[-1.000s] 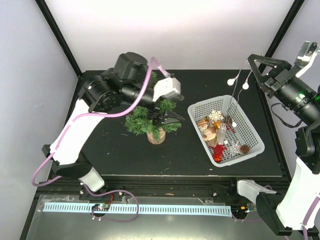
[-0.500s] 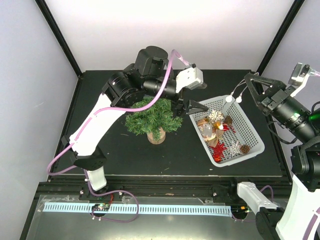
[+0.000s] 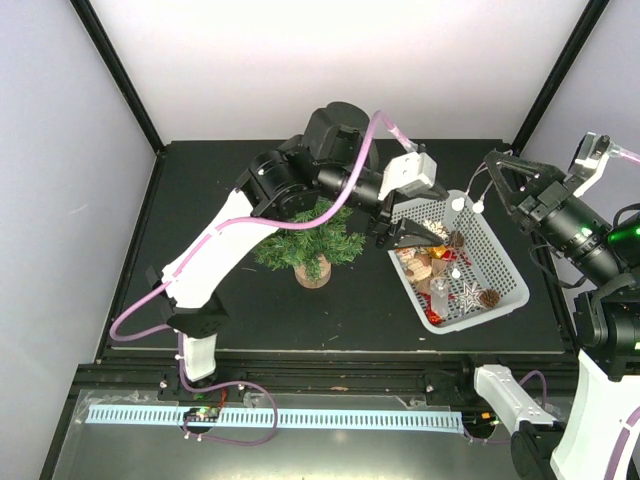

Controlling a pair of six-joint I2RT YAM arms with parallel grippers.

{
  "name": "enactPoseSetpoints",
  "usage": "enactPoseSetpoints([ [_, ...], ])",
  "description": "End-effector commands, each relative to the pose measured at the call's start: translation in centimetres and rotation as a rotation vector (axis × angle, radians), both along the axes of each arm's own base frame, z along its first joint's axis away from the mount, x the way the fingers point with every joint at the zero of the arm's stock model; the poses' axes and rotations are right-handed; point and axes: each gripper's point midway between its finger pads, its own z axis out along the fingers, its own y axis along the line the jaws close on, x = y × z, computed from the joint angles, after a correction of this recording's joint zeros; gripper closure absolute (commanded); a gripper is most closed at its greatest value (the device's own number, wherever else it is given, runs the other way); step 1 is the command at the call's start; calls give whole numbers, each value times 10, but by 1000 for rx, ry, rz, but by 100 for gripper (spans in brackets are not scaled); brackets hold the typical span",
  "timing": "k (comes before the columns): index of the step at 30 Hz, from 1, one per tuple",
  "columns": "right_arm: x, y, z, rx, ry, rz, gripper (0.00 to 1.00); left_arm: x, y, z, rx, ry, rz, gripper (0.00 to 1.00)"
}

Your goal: Decorate the small christmas tree

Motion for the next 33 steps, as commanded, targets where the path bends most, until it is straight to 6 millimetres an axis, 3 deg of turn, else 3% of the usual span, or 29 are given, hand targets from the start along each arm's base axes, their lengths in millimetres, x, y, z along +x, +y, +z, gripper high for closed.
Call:
enactPoseSetpoints([
  [1, -5, 2, 8, 14, -39, 14, 99, -16, -5, 13, -45, -3, -69, 16],
  [15, -4, 4, 11, 32, -48, 32, 99, 2, -30, -7, -15, -4, -17, 16],
  [19, -3, 3, 7, 25, -38, 29, 99, 10, -25, -10, -2, -39, 22, 21],
  [26, 0, 3, 0, 13, -21, 23, 99, 20, 2, -5, -28, -77, 73, 22],
  [33, 2, 4, -9, 18, -4, 31, 99, 26, 0, -4, -37, -55, 72, 19],
])
